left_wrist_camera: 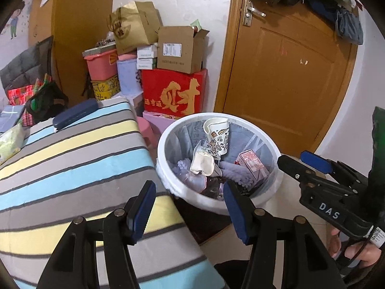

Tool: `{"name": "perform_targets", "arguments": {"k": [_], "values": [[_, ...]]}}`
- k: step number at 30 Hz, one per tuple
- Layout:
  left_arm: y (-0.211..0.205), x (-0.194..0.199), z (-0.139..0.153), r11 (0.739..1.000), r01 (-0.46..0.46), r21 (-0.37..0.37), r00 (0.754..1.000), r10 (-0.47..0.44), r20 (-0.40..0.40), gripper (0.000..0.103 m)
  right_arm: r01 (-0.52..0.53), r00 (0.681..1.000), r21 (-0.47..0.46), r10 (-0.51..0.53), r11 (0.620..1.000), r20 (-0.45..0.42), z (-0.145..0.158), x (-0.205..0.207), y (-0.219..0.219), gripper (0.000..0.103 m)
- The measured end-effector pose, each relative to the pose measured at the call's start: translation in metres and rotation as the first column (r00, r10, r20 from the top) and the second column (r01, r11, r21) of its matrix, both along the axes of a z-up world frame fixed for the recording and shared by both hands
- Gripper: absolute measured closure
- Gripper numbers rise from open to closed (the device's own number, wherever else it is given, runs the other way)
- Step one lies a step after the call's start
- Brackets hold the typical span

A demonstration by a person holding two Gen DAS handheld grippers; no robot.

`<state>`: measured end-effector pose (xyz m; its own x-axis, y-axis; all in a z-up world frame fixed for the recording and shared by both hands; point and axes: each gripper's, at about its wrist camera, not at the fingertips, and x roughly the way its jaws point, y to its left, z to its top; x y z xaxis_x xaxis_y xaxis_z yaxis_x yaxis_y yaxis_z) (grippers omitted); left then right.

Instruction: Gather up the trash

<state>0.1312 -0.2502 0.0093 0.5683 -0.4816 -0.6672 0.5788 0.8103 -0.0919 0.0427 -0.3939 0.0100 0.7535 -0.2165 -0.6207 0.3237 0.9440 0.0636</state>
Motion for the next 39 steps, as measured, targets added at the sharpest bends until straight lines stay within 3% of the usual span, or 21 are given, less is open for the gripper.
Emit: {"name": "perform_targets", "arguments": {"k": [9,12,24,39], "values": [[0.023,-0.039,0.009,0.995,-0.09,0.035,0.988,0.085,0.127,0.045,-0.031,0.996,-0.023,0.033,0.999,0.081,0.007,-0.022,0.028,0.043],[0.038,-0.048,0.009,0.993,-0.115,-0.004,0.986,0.115,0.12,0.045,-0.047,0.993,-0.053,0.052,0.998,0.105,0.009,-0.029,0.038,0.043],[0.078,-0.081,0.004,0.972,-0.234,-0.019,0.957,0.233,0.173,0.045,-0.073,0.986,-0.055,0.08,0.996,0.148,0.0,-0.04,0.068,0.043],[0.086,-0.087,0.003,0.972,-0.235,-0.021,0.957,0.235,0.172,0.045,-0.069,0.985,-0.055,0.077,0.996,0.154,-0.003,-0.048,0.08,0.043]]}}
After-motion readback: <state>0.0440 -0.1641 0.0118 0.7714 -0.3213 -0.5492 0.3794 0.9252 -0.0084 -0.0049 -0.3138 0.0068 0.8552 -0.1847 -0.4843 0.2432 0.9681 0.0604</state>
